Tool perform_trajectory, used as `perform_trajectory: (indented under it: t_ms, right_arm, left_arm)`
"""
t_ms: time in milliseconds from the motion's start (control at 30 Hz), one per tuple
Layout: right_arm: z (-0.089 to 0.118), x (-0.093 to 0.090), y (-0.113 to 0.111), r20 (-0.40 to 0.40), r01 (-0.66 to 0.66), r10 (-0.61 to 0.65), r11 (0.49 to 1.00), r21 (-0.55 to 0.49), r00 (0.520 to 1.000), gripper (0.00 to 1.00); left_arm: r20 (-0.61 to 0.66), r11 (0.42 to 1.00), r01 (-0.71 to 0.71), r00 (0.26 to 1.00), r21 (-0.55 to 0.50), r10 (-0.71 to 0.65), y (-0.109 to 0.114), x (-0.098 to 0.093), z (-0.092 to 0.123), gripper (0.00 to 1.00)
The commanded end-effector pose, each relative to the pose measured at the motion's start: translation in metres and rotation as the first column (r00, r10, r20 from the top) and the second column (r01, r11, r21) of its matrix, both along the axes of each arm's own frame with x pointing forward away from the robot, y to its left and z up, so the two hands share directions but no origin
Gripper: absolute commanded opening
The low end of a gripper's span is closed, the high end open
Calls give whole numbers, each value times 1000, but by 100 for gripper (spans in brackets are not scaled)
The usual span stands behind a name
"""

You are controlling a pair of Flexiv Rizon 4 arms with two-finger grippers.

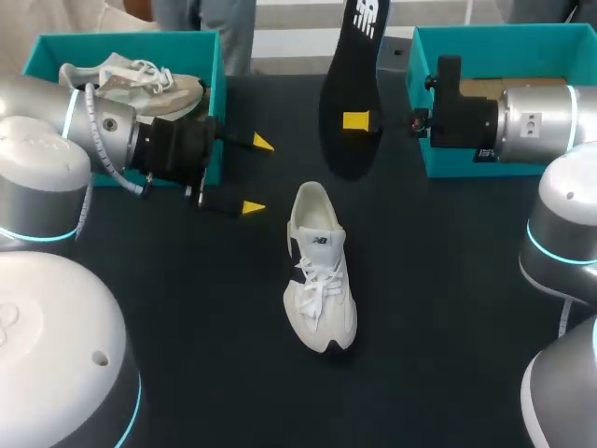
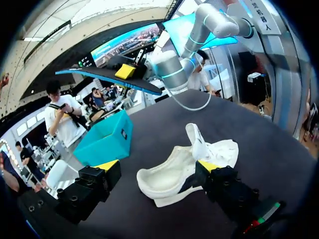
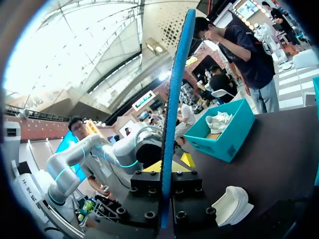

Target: Take the shoe out of the shoebox, open the shoe tongue, remove and reinsert the insole, then place the shoe into the shoebox

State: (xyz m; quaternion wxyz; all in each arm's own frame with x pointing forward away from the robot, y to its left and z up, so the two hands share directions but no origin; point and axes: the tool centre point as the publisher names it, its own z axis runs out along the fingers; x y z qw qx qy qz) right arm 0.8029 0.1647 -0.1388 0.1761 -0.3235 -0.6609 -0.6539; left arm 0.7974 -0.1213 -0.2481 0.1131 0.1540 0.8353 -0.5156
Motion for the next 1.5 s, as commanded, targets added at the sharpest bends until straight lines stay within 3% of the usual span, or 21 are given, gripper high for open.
perform_trajectory:
  t_ms: [33,367,533,733,833,1267,1367,1500]
  right_arm:
    - [1,2,3,-1,0,0,1000,-4,1000,0]
    - [1,2,3,-1,0,0,1000,-4,1000,0]
    - [1,2,3,-1,0,0,1000,-4,1000,0]
    - [-23,15,15,148,-48,48,999,-7,988,0]
    - [-39,17,18,166,-59,59,998,-5,984,0]
    - [-39,17,18,166,-59,59,998,-5,984,0]
    - [-39,17,18,166,-59,59,998,-5,984,0]
    - [-57,32,4,257,-71,86,995,-68,963,0]
  left_arm:
    - [-15,998,-8,1000,55,9,1,-3,-9,100]
    - [21,991,-4,1000,133,2,14,-10,-33,100]
    - [21,991,-4,1000,133,2,14,-10,-33,100]
    - [21,991,-4,1000,133,2,14,-10,-33,100]
    - [21,991,-4,1000,133,2,14,-10,-33,100]
    - [21,991,-4,1000,133,2,14,-10,-33,100]
    - [13,988,-6,1000,151,4,10,-15,-44,100]
    - [1,986,-19,1000,168,19,6,-21,-61,100]
